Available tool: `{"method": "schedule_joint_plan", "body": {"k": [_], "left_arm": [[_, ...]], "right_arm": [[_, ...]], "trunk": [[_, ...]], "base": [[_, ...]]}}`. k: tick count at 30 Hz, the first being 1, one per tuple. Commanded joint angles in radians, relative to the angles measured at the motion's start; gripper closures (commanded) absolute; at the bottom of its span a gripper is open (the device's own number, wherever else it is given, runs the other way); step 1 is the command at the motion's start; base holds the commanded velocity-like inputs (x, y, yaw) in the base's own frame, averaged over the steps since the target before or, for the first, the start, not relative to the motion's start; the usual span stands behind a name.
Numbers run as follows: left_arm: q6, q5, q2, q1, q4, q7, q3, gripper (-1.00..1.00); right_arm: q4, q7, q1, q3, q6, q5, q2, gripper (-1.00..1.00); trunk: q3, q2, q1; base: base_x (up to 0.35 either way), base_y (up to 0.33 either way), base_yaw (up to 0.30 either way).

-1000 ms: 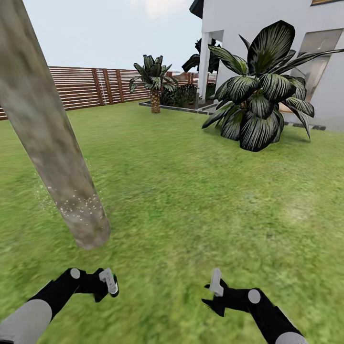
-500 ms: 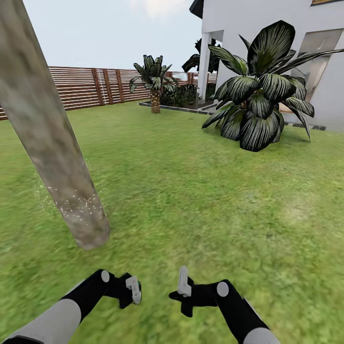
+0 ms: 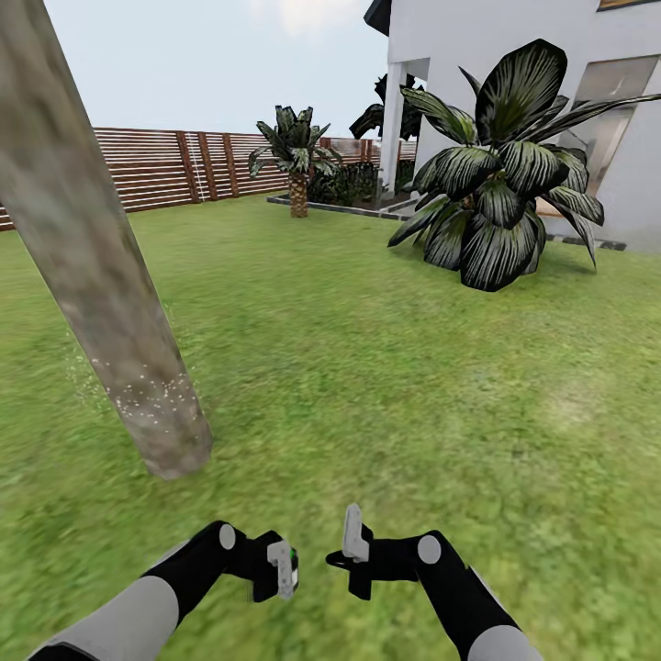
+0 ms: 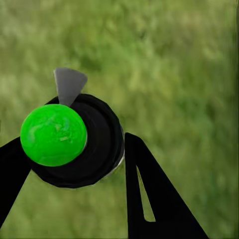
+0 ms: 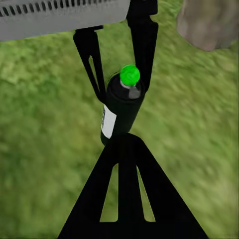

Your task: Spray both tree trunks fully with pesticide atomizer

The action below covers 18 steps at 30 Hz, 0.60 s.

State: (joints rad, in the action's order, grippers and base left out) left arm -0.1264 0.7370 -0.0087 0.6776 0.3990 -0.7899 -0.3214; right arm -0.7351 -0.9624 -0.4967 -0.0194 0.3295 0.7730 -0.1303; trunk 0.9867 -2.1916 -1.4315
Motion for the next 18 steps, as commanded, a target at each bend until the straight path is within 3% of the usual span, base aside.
{"method": "schedule_joint_plan", "body": {"k": [1, 6, 10, 18], "left_arm": [[-0.015, 0.01, -0.004, 0.0, 0.001, -0.001, 0.001, 1.0], [-0.033, -0.001, -0.009, 0.0, 0.0, -0.013, 0.005, 1.0], [-0.039, -0.051, -0.014, 0.0, 0.0, -0.064, 0.005, 1.0], [-0.04, -0.057, -0.033, 0.0, 0.0, -0.103, 0.004, 1.0]], "right_arm": [[-0.001, -0.001, 0.0, 0.002, 0.005, 0.008, 0.001, 1.0], [-0.001, 0.001, 0.0, 0.003, 0.005, 0.01, 0.002, 1.0], [-0.001, 0.002, 0.0, 0.005, 0.005, 0.012, 0.008, 1.0], [0.0, 0.003, 0.0, 0.006, 0.006, 0.012, 0.009, 1.0]], "trunk": [[0.001, 0.0, 0.0], [0.001, 0.0, 0.0], [0.001, 0.0, 0.0], [0.001, 0.0, 0.0]], "base": [[0.0, 0.0, 0.0], [0.0, 0.0, 0.0], [0.0, 0.0, 0.0], [0.0, 0.0, 0.0]]}}
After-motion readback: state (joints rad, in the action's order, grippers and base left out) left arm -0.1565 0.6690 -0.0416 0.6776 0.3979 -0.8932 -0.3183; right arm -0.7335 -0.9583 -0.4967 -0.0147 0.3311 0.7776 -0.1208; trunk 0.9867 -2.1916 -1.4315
